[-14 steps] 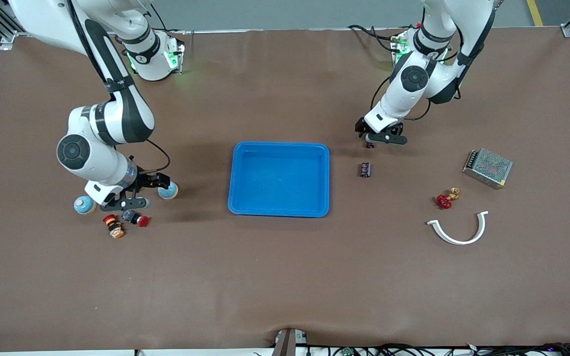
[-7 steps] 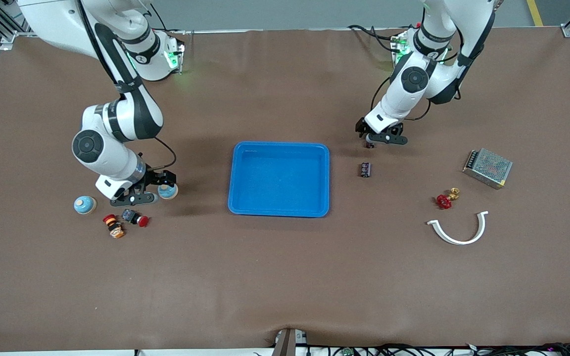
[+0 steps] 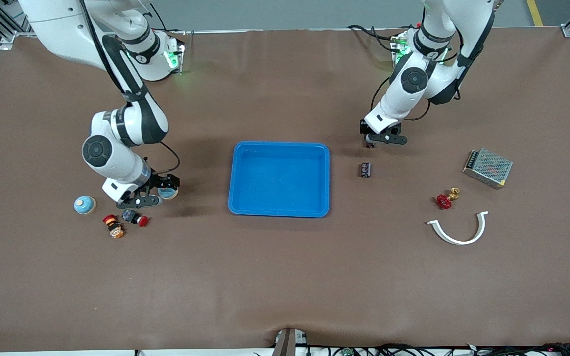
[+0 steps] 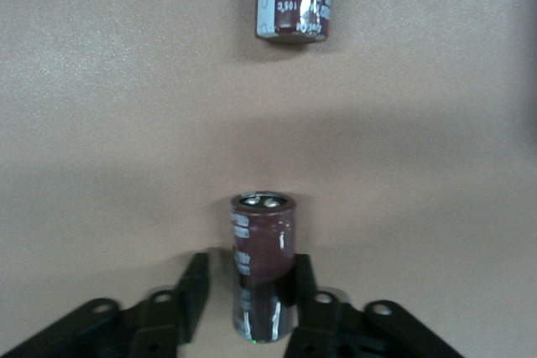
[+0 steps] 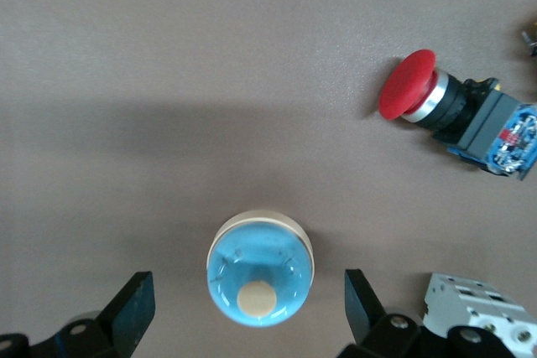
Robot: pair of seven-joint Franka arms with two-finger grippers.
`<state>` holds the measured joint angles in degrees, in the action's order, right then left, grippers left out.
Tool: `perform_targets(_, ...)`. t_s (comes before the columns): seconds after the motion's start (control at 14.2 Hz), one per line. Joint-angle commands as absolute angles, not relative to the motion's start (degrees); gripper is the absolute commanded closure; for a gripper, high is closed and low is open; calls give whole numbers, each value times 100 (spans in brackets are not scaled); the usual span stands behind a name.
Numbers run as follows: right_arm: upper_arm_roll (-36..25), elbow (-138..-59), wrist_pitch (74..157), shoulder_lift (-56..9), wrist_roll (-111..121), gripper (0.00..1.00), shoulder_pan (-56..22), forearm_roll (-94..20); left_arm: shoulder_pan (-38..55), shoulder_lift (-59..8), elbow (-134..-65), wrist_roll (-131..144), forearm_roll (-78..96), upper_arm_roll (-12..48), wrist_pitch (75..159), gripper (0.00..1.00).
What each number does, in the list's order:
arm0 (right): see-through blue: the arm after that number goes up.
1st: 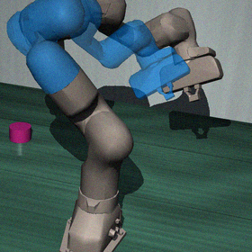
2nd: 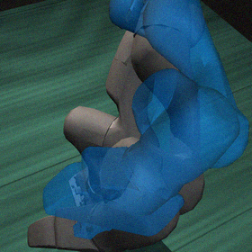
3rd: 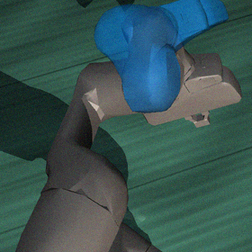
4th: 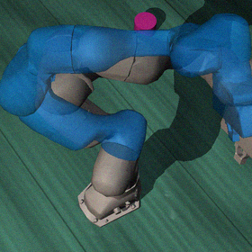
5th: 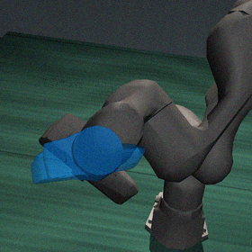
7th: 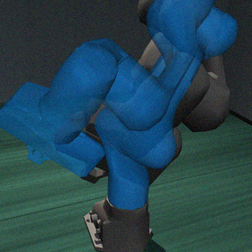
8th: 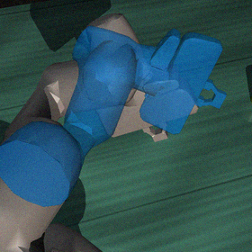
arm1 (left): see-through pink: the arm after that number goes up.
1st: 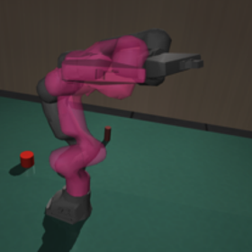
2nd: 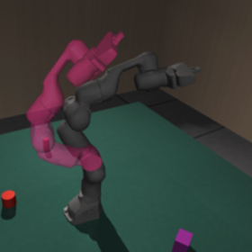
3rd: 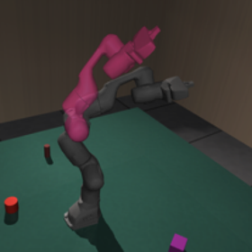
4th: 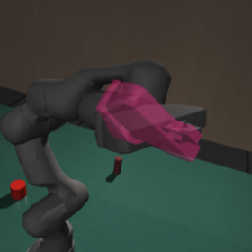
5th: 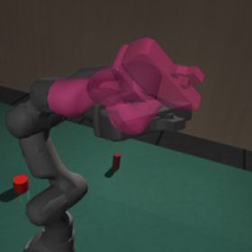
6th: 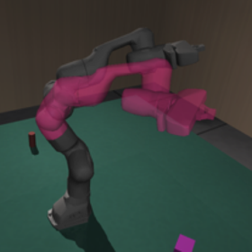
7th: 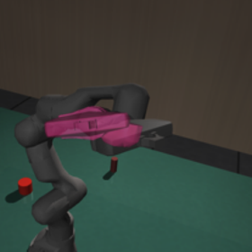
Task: Place electrolytic capacitor and blue bell in tray
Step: 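Close the left gripper on the capacitor while the right gripper lowers onto bell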
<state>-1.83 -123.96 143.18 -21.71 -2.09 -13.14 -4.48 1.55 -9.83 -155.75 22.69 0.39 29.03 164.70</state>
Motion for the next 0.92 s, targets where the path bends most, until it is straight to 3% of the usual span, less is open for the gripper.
perform_targets(0.0,-220,-12410,14440,-2241,-273,0,-1354,-439,158,-1011,-15601,2522,-114,2936,16594,100)
perform_targets(0.56,-229,-12401,14537,-2417,-272,0,-1354,-431,264,-888,-15496,3970,-132,2944,16349,100)
perform_targets(0.85,-229,-12410,14528,-2461,-272,0,-1354,-422,229,-826,-14663,5480,-132,2971,14875,100)
